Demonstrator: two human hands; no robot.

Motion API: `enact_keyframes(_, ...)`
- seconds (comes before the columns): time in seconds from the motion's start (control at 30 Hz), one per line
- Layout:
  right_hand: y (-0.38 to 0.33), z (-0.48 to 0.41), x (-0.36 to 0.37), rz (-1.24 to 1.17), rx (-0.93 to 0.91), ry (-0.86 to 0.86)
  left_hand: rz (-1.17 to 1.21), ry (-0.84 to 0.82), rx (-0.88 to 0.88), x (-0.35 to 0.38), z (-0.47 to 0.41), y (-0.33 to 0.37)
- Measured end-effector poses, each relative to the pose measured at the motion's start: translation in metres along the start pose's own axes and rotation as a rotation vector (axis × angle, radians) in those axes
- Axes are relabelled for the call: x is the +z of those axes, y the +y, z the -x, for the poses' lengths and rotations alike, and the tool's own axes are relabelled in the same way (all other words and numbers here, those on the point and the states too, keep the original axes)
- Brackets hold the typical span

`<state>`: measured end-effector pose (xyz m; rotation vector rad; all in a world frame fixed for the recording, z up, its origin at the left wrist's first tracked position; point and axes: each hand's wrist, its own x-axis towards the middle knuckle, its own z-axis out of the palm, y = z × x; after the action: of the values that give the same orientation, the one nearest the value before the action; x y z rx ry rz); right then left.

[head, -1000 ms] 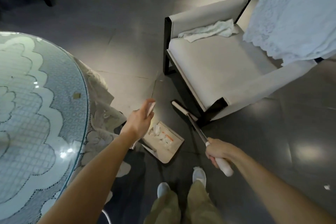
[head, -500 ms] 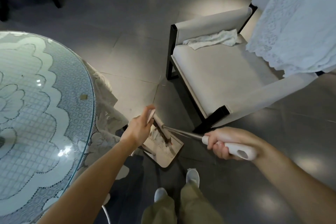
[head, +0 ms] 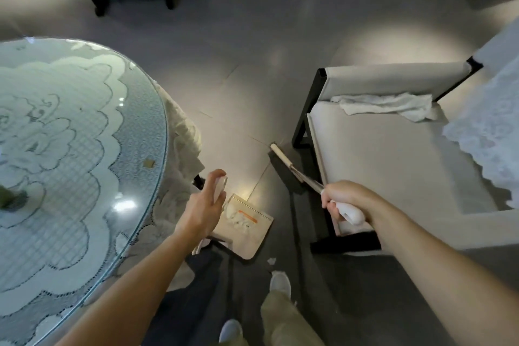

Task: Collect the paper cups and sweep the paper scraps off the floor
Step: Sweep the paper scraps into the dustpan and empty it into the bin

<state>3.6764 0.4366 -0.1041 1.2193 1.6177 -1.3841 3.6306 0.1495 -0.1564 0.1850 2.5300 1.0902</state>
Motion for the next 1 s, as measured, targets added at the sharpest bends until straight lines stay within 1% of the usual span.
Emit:
enact_keyframes(0.07, -0.017, -0.023, -0.004, 0.082, -0.021, 0.036, 0.0, 0.017, -0.012, 0.0, -0.013, 0.003)
enact_keyframes(0.23, -0.039, -0.078, -0.012, 0.413, -0.051, 0.083, -0.063, 0.061, -0.048, -0.004, -0.034, 0.0)
enact_keyframes(0.37, -0.046, -0.098, -0.012, 0.638, -0.055, -0.011, -0.103, 0.067, -0.081, -0.01, -0.042, -0.005)
enact_keyframes(0.47, -0.038, -0.092, -0.003, 0.717, -0.04, -0.075, -0.105, 0.072, -0.059, -0.012, -0.042, -0.003)
enact_keyframes(0.53, -0.025, -0.077, 0.007, 0.691, -0.015, -0.103, -0.095, 0.064, -0.051, -0.009, -0.039, 0.0)
enact_keyframes(0.63, 0.003, -0.046, 0.019, 0.574, 0.067, -0.139, -0.074, 0.069, -0.043, -0.001, -0.03, 0.006)
enact_keyframes(0.7, 0.024, -0.027, 0.022, 0.462, 0.128, -0.157, -0.05, 0.077, -0.008, 0.004, -0.022, 0.009)
enact_keyframes(0.83, 0.063, 0.011, 0.002, 0.291, 0.209, -0.24, -0.017, 0.079, 0.002, 0.01, 0.005, 0.008)
enact_keyframes(0.9, 0.077, 0.029, -0.011, 0.142, 0.257, -0.304, -0.005, 0.087, -0.017, 0.012, 0.026, 0.002)
enact_keyframes(0.93, 0.083, 0.036, -0.016, 0.099, 0.262, -0.315, -0.001, 0.087, -0.021, 0.013, 0.038, -0.002)
enact_keyframes(1.0, 0.094, 0.049, -0.021, 0.136, 0.218, -0.298, -0.001, 0.09, -0.021, 0.016, 0.061, -0.008)
